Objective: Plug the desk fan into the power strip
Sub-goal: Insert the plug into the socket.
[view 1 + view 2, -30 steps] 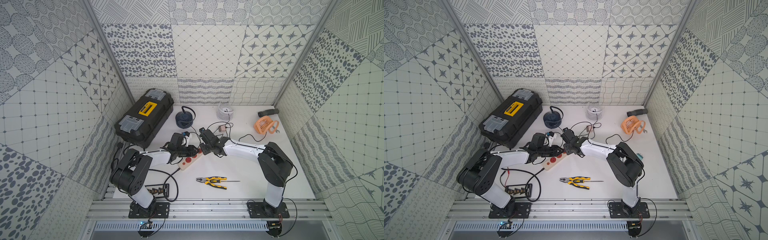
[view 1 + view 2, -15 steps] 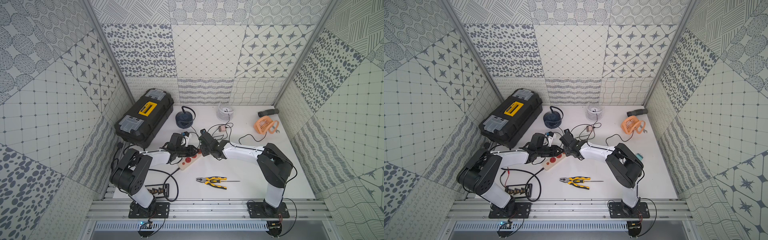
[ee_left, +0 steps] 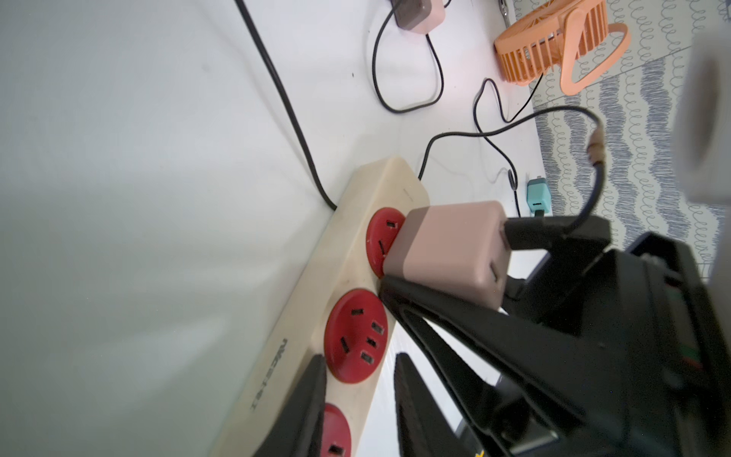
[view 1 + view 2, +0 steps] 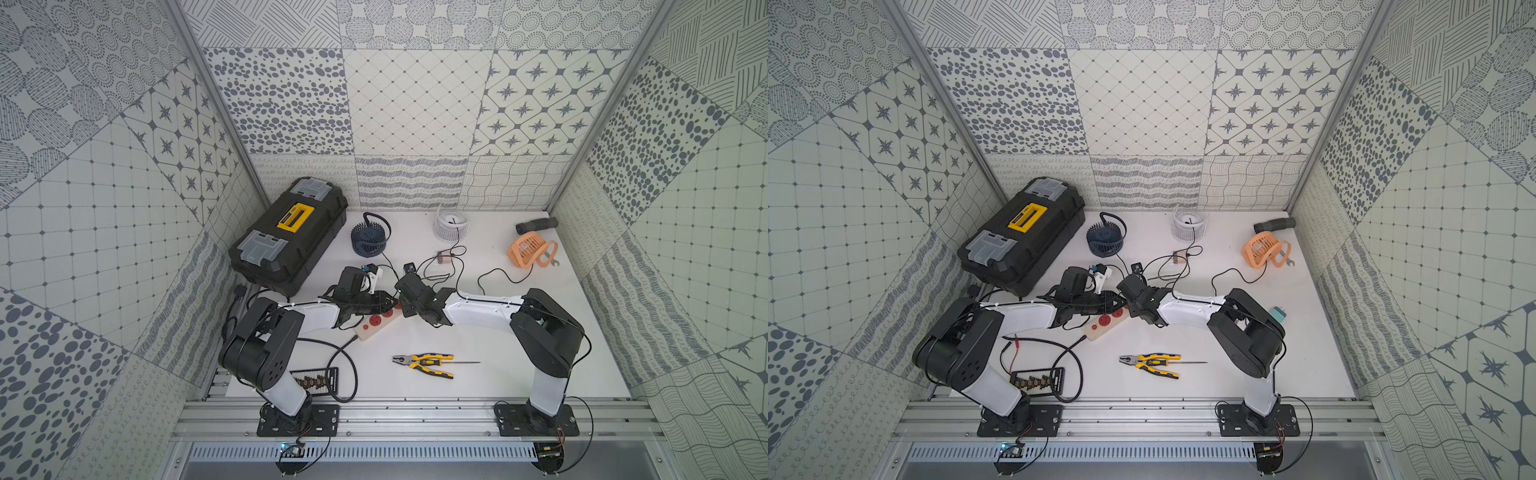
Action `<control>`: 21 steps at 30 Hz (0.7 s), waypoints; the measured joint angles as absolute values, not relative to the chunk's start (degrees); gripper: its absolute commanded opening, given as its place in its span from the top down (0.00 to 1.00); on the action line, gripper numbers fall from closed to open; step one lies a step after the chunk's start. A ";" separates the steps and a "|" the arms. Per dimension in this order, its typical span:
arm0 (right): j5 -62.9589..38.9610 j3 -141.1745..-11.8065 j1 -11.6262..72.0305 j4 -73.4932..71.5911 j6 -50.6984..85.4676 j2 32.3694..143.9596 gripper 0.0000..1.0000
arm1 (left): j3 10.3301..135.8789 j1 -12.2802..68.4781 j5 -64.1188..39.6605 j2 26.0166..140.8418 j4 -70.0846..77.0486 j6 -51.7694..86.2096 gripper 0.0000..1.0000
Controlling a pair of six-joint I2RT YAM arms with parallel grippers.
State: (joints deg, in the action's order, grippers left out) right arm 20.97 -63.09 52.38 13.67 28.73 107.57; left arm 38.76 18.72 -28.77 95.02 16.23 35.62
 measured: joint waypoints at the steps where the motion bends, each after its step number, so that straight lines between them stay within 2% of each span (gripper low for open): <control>1: 20.80 -62.61 52.38 13.47 29.28 107.07 1.00 | 38.79 18.72 -28.95 95.02 16.21 35.62 0.69; 5: 19.33 -62.65 52.49 17.39 31.73 103.98 1.00 | 39.16 18.72 -29.28 95.02 16.01 36.03 0.68; 6: 18.68 -63.18 52.51 19.53 32.40 103.53 0.90 | 39.31 18.72 -29.15 95.02 15.77 36.07 0.68; 8: 17.54 -65.06 52.66 24.14 33.67 103.26 0.79 | 39.57 18.72 -29.08 95.00 14.87 36.25 0.67; 11: 15.92 -67.55 52.99 30.15 35.33 103.33 0.43 | 39.99 18.72 -29.04 94.83 14.31 36.49 0.66; 14: 14.70 -68.71 53.76 33.34 36.91 103.18 0.25 | 40.14 18.74 -29.06 94.08 13.82 36.67 0.64; 18: 13.82 -68.45 55.68 35.53 38.54 99.13 0.16 | 40.42 18.79 -29.12 91.94 12.67 36.84 0.62; 21: 13.65 -66.63 56.55 35.55 39.99 91.64 0.15 | 40.71 18.94 -29.23 89.97 11.94 37.26 0.59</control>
